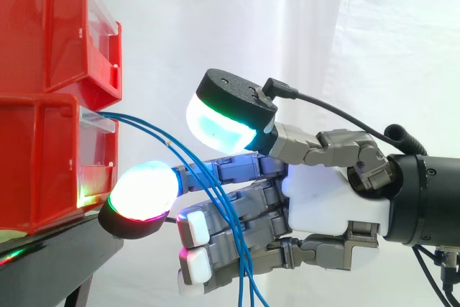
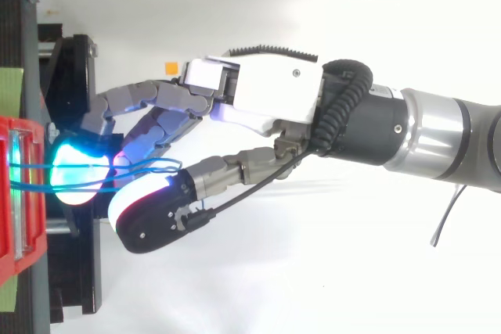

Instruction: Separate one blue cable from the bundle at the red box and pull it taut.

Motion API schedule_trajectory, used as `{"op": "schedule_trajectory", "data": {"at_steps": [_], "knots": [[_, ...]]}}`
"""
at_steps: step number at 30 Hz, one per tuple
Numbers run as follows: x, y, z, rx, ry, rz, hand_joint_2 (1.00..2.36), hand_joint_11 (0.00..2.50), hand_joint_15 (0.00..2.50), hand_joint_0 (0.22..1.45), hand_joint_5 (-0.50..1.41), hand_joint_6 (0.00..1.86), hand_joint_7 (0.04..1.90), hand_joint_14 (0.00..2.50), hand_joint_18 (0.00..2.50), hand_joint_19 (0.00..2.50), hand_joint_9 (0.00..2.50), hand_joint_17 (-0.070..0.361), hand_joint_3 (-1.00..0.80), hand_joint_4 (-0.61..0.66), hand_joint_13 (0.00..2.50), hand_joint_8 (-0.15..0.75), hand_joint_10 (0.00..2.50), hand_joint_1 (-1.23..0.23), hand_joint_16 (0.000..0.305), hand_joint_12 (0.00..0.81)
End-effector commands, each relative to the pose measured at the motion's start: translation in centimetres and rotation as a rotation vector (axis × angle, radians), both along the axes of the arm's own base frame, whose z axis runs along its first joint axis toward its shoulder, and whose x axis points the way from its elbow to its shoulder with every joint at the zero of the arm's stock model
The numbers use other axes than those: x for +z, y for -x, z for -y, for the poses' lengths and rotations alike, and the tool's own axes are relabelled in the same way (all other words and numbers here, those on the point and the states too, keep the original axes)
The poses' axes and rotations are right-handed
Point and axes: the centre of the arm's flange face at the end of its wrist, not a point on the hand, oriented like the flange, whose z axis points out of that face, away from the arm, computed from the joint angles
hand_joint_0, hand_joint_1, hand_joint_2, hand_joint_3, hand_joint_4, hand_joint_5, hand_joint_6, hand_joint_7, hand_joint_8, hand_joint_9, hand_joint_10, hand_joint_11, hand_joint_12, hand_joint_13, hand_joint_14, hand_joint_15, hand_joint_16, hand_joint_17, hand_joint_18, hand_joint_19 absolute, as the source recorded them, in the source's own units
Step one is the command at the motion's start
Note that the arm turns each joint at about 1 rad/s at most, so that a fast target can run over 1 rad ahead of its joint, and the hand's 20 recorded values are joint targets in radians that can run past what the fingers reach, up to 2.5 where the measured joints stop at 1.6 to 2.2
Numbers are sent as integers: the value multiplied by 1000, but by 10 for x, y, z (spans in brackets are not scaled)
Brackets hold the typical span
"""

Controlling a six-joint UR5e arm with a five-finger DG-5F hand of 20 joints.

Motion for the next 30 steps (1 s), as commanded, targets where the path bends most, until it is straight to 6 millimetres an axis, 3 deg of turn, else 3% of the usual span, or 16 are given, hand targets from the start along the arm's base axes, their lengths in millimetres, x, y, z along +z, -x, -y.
{"op": "schedule_trajectory", "data": {"at_steps": [1,23,30], "knots": [[0,0,-1,13,1,4,1006,1043,826,572,-182,502,987,21,503,641,901,39,-413,198,927,288,6,-653,17,258],[1,3,11,34,2,-21,1006,1206,983,581,-179,502,997,19,559,666,956,40,-404,203,1006,274,0,-668,18,260],[9,2,12,32,11,-11,1006,1183,1056,587,-178,501,1005,19,568,658,931,40,-403,202,1028,262,301,-675,18,260]]}}
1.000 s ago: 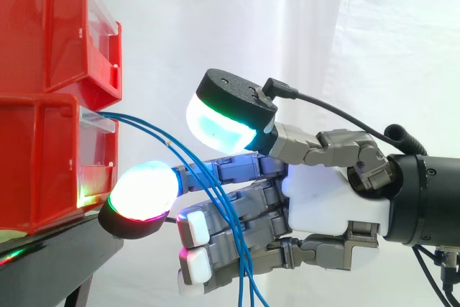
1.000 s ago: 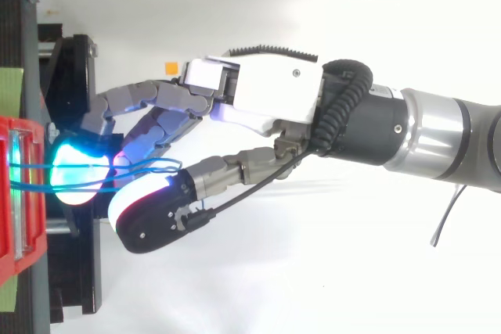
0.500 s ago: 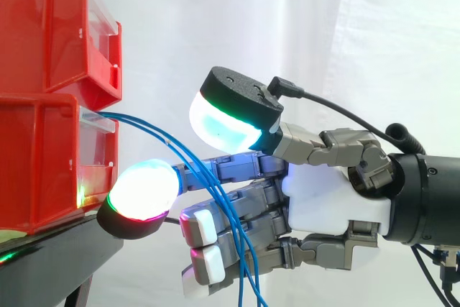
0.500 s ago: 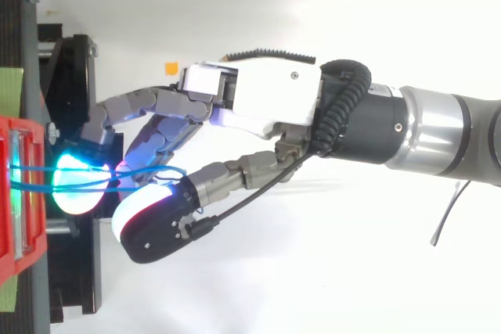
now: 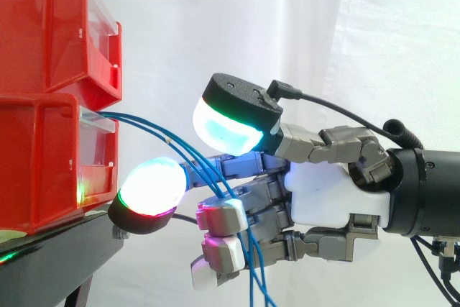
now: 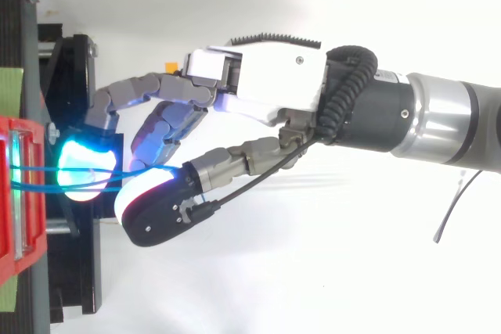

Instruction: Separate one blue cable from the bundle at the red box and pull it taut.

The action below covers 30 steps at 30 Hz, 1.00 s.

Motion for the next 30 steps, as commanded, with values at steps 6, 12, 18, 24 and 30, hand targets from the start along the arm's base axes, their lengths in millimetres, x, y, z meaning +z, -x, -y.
{"op": "schedule_trajectory", "data": {"at_steps": [6,12,18,24,30], "knots": [[2,0,0,0,6,-6,1007,1177,1075,589,-177,502,1007,17,571,653,917,40,-400,201,1037,248,421,-678,18,259],[11,5,3,12,22,-31,1007,1164,1106,597,-174,501,1015,18,581,647,894,40,-389,200,1053,243,643,-681,18,257],[9,7,2,16,52,-52,1007,1162,1127,601,-172,501,1027,17,595,645,881,41,-387,200,1081,235,773,-680,18,260],[20,13,2,38,67,-78,1007,1141,1125,601,-172,501,1022,17,601,636,877,41,-393,204,1084,234,831,-675,18,263],[29,23,6,37,77,-132,1007,1134,1129,591,-172,501,1023,16,607,643,872,42,-398,205,1089,232,866,-661,19,264]]}}
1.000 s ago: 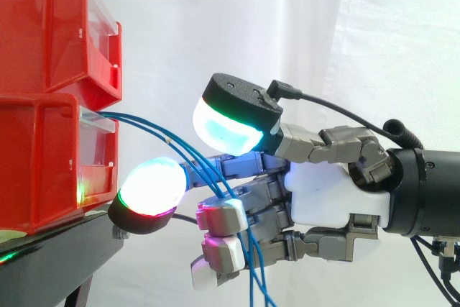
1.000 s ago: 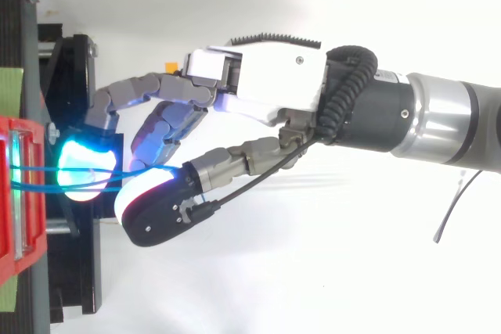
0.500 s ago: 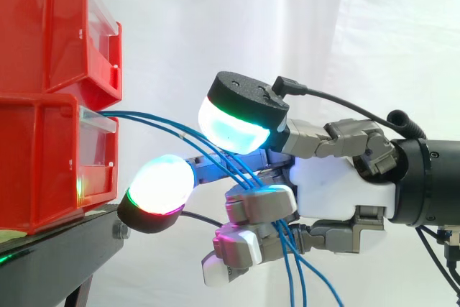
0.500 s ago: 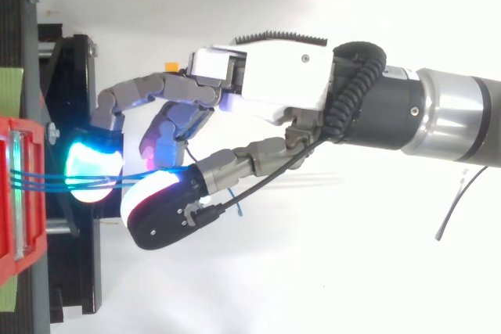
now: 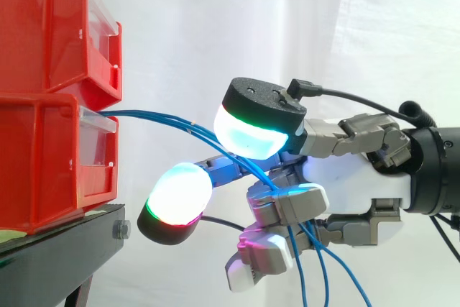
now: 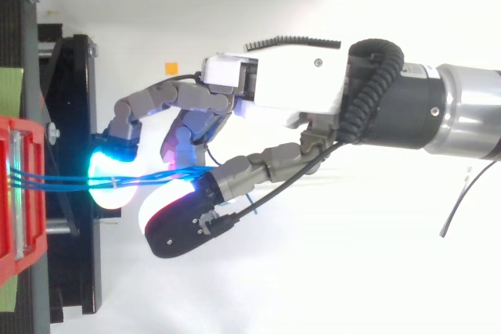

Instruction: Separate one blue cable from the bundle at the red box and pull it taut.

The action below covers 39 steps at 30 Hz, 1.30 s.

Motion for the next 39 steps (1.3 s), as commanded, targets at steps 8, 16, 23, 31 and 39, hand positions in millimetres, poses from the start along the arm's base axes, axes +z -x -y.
{"op": "schedule_trajectory", "data": {"at_steps": [8,16,23,31,39], "knots": [[25,13,9,-9,18,-39,1007,1125,1134,591,-171,501,1023,17,605,639,863,41,-400,202,1088,230,916,-659,18,263],[33,19,16,-21,15,-58,1004,1106,1134,587,-170,501,1035,16,618,657,856,43,-431,201,1103,228,952,-629,19,269],[33,19,17,-26,7,-56,1000,1081,1135,568,-155,500,1113,16,623,656,858,45,-500,174,1107,237,989,-529,20,270],[34,19,20,-43,4,-50,1002,1094,1130,588,-165,609,988,16,621,652,855,43,-471,108,1104,227,972,-584,19,262],[46,14,21,-110,-101,-14,1005,1085,1137,598,-180,708,855,15,619,658,852,41,-420,97,1104,235,992,-582,18,262]]}}
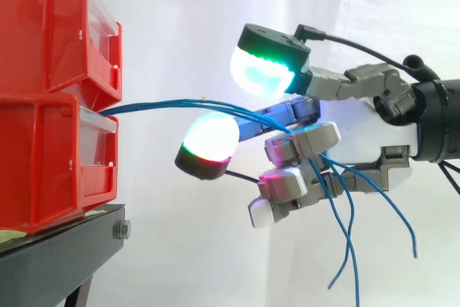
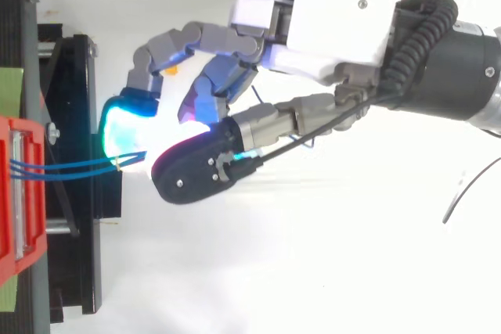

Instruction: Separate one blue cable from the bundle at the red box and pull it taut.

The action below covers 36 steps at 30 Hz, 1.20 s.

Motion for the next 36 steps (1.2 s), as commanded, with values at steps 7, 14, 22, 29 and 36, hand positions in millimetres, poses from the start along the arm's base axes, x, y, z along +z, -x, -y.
{"op": "schedule_trajectory", "data": {"at_steps": [7,14,22,29,36], "knots": [[3,-2,2,-29,-40,20,1006,1081,1121,601,-188,744,820,15,614,658,853,41,-407,96,1104,227,984,-598,18,259],[9,-8,-1,-35,-46,82,1005,1081,1129,602,-190,750,818,16,609,660,850,41,-408,93,1101,229,977,-637,18,256],[0,-4,-7,-4,-12,38,1006,1094,1122,595,-192,755,796,16,611,651,854,40,-419,100,1104,230,975,-644,18,260],[-16,1,-10,21,18,28,1005,1083,1113,598,-191,755,792,16,606,648,857,39,-418,101,1098,224,978,-645,17,247],[-14,1,-6,17,17,34,1005,1072,1103,592,-191,756,790,16,596,647,863,37,-427,106,1099,229,1004,-611,17,248]]}}
